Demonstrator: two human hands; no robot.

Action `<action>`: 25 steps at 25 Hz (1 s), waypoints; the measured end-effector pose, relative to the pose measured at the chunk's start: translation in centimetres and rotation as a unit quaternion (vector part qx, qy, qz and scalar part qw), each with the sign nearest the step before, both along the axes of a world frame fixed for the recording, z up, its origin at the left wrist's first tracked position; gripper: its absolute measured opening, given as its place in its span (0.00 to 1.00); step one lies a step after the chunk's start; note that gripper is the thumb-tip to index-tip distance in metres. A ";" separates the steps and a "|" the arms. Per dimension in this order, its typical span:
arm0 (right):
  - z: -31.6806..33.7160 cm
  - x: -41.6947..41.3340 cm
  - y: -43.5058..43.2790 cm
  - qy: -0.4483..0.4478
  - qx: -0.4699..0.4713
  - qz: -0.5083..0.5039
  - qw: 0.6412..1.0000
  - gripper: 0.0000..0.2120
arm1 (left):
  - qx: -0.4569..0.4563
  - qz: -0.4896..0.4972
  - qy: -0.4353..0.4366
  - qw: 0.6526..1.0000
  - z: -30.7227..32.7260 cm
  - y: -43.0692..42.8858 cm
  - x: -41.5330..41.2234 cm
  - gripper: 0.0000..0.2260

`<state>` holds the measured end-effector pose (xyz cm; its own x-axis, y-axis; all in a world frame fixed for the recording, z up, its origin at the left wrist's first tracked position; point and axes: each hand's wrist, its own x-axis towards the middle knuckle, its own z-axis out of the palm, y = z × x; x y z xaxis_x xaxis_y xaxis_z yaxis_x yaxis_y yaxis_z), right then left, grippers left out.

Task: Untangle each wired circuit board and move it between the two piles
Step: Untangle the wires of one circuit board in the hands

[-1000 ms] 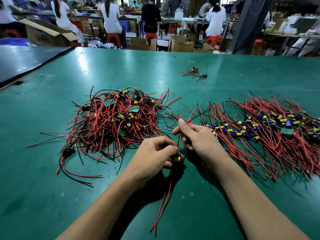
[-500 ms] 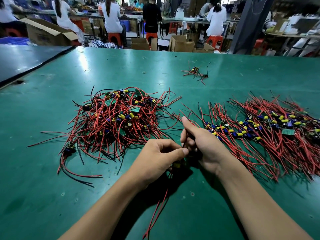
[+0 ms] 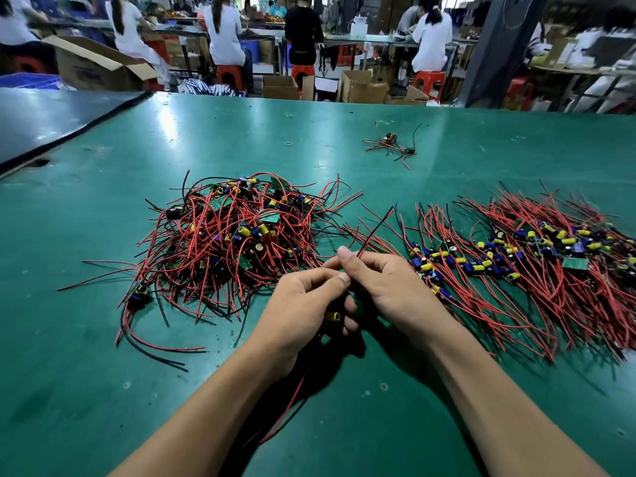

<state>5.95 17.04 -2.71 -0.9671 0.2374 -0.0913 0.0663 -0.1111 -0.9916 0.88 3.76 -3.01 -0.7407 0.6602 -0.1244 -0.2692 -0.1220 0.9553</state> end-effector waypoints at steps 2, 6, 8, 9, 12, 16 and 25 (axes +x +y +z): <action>0.1 0.2 0.3 -0.005 -0.012 0.016 1.000 0.18 | -0.005 -0.006 0.011 1.000 0.0 0.0 0.0 0.09; 0.0 0.2 1.1 -0.014 0.027 -0.031 0.999 0.19 | -0.020 -0.027 0.041 0.999 0.0 -0.2 0.0 0.08; -0.2 0.1 1.7 -0.012 0.090 -0.086 0.992 0.20 | -0.029 -0.040 0.061 0.997 0.0 -0.4 0.1 0.09; -0.3 0.1 2.0 -0.008 0.117 -0.115 0.986 0.20 | -0.035 -0.047 0.072 0.996 0.0 -0.4 0.1 0.09; -0.4 -0.1 2.8 0.008 0.127 -0.180 0.975 0.24 | -0.051 -0.070 0.096 0.992 0.0 -0.6 0.2 0.09; -0.3 -0.5 2.9 -0.004 -0.021 -0.201 0.979 0.24 | -0.069 -0.086 0.135 0.985 0.1 -0.7 0.1 0.08; 0.0 -0.6 2.8 -0.021 -0.119 -0.172 0.978 0.23 | -0.074 -0.048 0.137 0.987 -0.3 -0.5 0.5 0.08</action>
